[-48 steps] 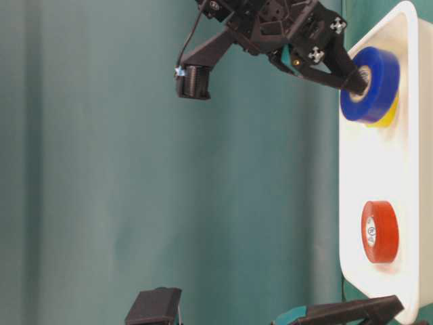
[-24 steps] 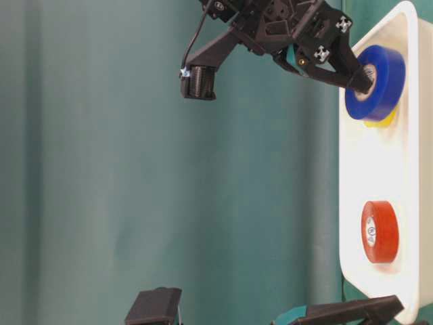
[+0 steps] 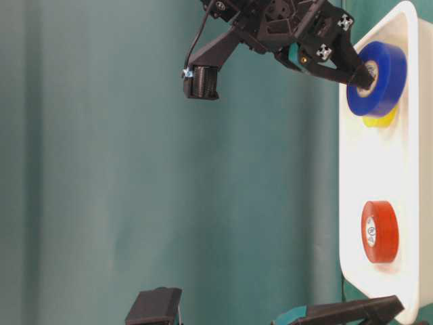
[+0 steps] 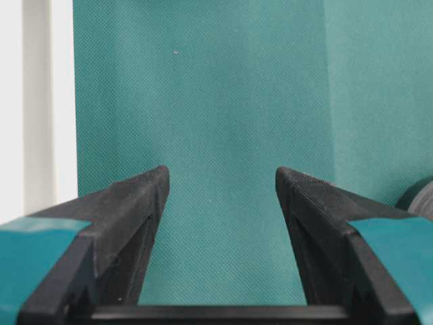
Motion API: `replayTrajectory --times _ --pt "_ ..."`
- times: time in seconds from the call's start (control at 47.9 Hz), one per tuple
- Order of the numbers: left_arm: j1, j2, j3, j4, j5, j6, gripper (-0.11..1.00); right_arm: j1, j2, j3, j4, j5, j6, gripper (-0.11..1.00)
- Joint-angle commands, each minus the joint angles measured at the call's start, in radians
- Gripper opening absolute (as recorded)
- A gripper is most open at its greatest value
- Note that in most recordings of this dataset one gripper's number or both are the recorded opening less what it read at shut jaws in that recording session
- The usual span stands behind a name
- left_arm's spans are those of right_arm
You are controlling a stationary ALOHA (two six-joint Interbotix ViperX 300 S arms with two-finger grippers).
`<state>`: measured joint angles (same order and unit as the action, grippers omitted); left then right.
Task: Put the tape alternately from left to right into the white case.
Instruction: 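Lower the blue roll beside the yellow roll and open the right gripper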
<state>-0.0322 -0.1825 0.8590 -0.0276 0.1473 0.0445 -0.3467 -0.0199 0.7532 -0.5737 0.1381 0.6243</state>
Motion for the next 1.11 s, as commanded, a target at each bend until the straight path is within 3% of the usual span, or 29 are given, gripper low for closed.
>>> replayTrajectory --times 0.0,0.125,0.229,0.73,1.085 --pt "-0.003 -0.012 -0.02 -0.002 -0.003 -0.002 0.98 0.0 -0.012 -0.011 -0.002 -0.006 0.005 0.55" --pt "-0.003 -0.012 -0.02 -0.002 -0.003 -0.002 0.98 -0.002 -0.012 -0.012 -0.002 -0.006 0.003 0.86" --pt "-0.003 -0.012 -0.02 -0.002 -0.003 -0.003 0.98 -0.002 -0.012 -0.012 -0.002 -0.006 0.003 0.79" --pt "-0.003 -0.012 -0.02 -0.002 -0.003 -0.002 0.98 -0.002 -0.021 -0.014 -0.002 -0.008 0.003 0.8" --pt "-0.003 -0.012 -0.02 -0.002 -0.003 -0.002 0.98 0.041 -0.101 0.015 -0.002 -0.064 0.006 0.79"
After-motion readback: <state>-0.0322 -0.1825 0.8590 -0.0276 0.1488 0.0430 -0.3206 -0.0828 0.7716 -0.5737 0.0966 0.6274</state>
